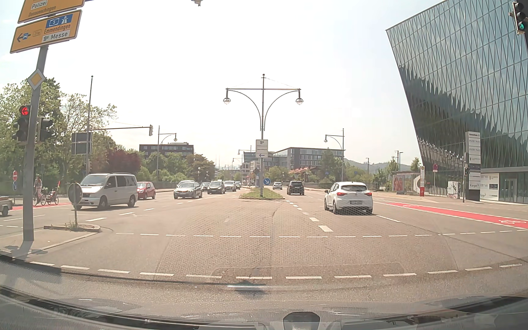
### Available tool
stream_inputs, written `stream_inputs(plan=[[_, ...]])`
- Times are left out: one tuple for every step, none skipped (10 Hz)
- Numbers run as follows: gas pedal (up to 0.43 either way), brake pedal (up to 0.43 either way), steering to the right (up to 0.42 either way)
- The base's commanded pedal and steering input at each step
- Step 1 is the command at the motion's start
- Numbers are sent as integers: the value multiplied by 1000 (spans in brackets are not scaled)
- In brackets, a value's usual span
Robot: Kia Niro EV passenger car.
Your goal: Follow the waypoints while adhering to traffic rules and regulations
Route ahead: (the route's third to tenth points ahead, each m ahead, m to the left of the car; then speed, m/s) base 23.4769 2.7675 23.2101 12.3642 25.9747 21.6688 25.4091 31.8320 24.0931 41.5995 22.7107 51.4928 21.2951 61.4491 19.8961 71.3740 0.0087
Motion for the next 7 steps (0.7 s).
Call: stream_inputs(plan=[[0,207,-5],[0,207,-5],[0,213,-5],[0,213,-5],[0,213,-5],[0,213,-5],[0,213,-5]])
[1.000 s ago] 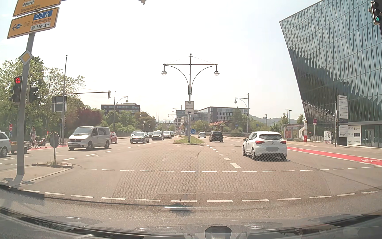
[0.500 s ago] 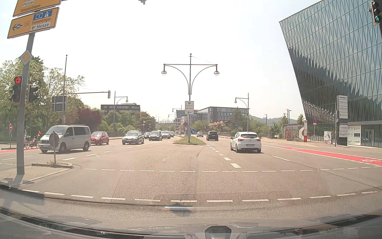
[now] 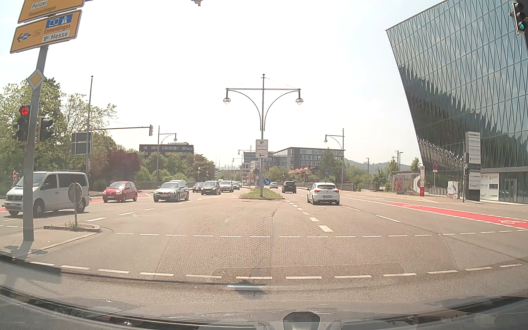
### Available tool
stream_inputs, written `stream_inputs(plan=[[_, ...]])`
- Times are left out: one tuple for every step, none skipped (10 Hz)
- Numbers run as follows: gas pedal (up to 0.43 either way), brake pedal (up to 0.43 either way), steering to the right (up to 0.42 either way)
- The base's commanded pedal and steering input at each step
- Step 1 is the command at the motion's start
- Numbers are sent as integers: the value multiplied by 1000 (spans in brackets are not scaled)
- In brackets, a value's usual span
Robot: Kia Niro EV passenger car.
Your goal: Follow the waypoints while adhering to traffic rules and regulations
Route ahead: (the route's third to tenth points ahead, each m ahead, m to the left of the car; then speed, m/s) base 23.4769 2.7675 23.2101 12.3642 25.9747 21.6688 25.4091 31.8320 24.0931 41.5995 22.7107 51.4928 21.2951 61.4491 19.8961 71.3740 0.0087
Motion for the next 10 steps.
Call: stream_inputs(plan=[[0,213,-5],[0,220,-5],[0,220,-5],[0,220,-5],[0,213,-5],[0,159,-5],[0,152,-5],[0,165,-5],[0,207,-5],[0,232,-5]])
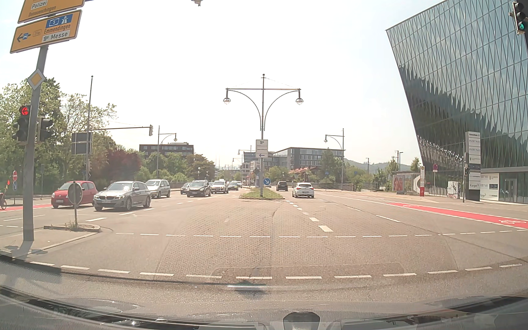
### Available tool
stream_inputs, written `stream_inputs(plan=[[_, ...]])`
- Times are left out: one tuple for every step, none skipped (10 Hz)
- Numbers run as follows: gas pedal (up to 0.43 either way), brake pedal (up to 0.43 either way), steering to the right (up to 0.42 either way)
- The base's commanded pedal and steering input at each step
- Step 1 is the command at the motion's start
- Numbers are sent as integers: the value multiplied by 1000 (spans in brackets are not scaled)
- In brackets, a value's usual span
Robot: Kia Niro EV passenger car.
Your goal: Follow the waypoints while adhering to traffic rules and regulations
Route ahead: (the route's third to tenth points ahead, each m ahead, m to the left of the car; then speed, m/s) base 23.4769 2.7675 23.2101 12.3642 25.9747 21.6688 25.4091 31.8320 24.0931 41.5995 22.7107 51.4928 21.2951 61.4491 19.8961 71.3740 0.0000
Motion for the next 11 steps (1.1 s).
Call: stream_inputs(plan=[[0,238,-5],[0,238,-5],[0,244,-5],[0,244,-5],[0,244,-5],[0,250,-5],[0,250,-5],[0,250,-5],[0,250,-5],[0,250,-5],[0,250,-5]])
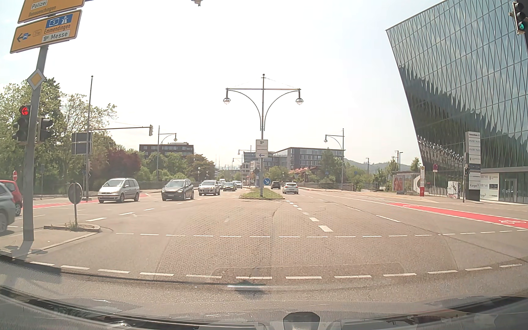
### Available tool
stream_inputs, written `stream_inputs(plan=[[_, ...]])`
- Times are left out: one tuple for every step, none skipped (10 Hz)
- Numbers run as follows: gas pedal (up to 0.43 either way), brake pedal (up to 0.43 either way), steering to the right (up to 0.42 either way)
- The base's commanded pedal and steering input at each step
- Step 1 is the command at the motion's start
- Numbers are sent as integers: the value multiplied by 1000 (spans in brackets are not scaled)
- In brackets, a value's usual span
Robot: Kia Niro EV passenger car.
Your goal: Follow the waypoints while adhering to traffic rules and regulations
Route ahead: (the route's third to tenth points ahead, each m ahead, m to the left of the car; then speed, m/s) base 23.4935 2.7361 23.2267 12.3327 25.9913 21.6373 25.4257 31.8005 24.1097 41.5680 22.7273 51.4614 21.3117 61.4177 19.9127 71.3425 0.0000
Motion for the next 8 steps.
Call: stream_inputs(plan=[[0,244,-5],[0,250,-5],[0,250,-5],[0,244,-5],[0,250,-5],[0,250,-5],[0,250,-5],[0,250,-6]])
